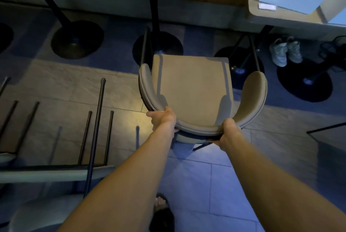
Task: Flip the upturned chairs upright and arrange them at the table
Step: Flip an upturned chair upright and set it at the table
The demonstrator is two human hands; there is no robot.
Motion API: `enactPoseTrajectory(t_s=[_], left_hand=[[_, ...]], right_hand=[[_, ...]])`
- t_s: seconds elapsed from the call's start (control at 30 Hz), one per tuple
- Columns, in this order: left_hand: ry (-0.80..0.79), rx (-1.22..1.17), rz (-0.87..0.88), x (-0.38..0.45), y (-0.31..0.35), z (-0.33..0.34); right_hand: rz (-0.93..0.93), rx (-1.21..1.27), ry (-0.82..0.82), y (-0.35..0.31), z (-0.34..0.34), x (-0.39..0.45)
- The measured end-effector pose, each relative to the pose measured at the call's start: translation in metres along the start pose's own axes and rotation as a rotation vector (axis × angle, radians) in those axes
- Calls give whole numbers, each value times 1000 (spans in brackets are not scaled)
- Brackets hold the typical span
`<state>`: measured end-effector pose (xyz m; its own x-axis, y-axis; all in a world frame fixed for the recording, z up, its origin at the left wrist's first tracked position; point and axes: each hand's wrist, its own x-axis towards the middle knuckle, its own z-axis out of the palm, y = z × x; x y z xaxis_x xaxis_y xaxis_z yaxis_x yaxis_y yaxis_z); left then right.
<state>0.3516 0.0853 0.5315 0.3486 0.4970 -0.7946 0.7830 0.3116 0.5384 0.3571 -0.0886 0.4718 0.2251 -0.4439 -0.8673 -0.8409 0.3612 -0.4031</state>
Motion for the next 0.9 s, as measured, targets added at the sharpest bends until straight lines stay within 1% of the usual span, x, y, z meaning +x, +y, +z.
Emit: enactPoseTrajectory(t_s=[0.2, 0.3, 0.37, 0.47, 0.5, 0.57, 0.6, 0.63, 0.67, 0.73, 0.83, 0.9], left_hand=[[-27, -56, -32, -2, 2, -1], [-72, -109, -78, -4, 4, -5], [-161, -80, -123, -4, 8, -14], [-426, 78, -178, -4, 11, -50], [-488, 139, -165, -3, 12, -64], [-539, 223, -114, 5, 10, -95], [-554, 238, -82, 8, 11, -111], [-555, 229, -60, 12, 11, -127], [-549, 206, -41, 17, 12, -143], [-527, 162, -15, 26, 11, -180], [-471, 100, -31, 52, -3, -246], [-428, 80, -61, 74, -21, -296]], right_hand=[[-4, 31, 17, -1, 1, 3], [-2, 32, 2, -4, 0, -1], [0, 67, -14, -3, -2, -9], [40, 189, -1, 18, 2, -34], [54, 288, 27, 30, 8, -45], [111, 434, 77, 64, 28, -67], [143, 435, 10, 81, 42, -83], [160, 402, -122, 98, 57, -99], [161, 331, -251, 114, 74, -118], [139, 167, -426, 144, 105, -157], [49, -74, -566, 196, 150, -198], [32, -189, -614, 235, 177, -218]])
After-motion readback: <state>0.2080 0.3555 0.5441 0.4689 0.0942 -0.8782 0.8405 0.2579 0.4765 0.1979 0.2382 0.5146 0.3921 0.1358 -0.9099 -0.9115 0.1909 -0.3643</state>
